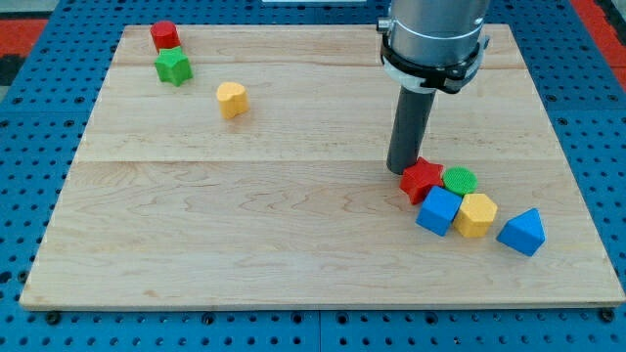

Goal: Move the yellow heart to the red star

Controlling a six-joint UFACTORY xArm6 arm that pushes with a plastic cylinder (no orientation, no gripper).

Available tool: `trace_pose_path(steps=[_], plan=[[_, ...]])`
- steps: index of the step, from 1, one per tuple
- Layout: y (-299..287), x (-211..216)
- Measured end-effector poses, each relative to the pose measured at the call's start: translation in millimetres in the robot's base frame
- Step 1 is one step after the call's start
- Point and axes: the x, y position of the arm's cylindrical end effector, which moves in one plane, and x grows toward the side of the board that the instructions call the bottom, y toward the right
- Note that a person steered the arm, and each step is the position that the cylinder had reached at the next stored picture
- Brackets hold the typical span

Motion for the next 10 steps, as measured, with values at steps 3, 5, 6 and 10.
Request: trace_pose_path(steps=[3, 5, 6, 10], plan=[[20, -29], [-72, -146], [-148, -164], [-122, -60]])
